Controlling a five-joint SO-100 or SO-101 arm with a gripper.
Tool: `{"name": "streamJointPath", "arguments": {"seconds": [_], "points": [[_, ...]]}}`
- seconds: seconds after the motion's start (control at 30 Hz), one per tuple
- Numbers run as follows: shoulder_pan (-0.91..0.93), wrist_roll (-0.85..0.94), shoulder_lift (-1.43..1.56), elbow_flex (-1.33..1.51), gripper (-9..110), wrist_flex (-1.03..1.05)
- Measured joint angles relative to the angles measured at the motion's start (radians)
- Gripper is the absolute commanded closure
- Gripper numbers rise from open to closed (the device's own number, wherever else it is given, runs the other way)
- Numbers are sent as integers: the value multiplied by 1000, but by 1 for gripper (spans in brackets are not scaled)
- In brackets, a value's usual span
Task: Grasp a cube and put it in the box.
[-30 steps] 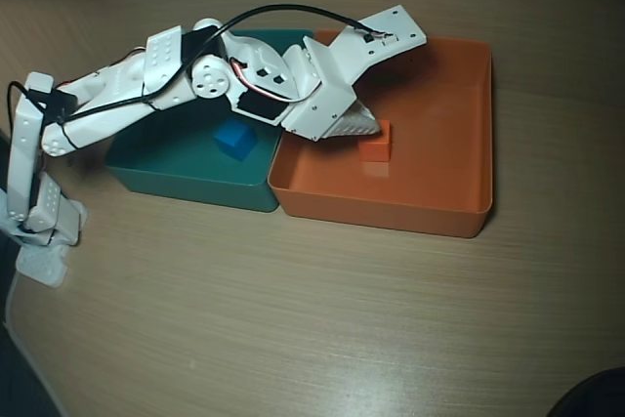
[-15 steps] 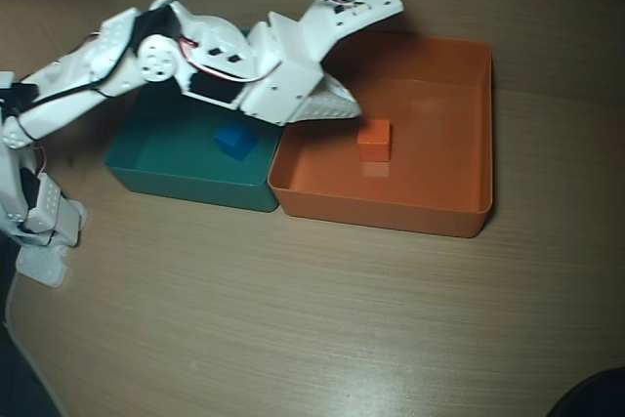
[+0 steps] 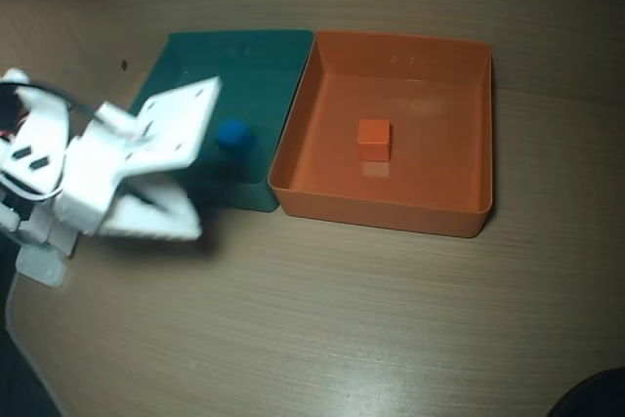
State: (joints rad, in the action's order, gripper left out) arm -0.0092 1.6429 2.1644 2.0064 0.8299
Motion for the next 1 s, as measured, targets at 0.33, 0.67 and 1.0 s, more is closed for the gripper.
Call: {"name": "streamJointPath", "arguments": {"seconds": [0.33,0.67,1.0], "points": [[74,0,561,666,106,0],[58,0,1068,1097,106,0],[21,0,1164,1104,106,221]]}}
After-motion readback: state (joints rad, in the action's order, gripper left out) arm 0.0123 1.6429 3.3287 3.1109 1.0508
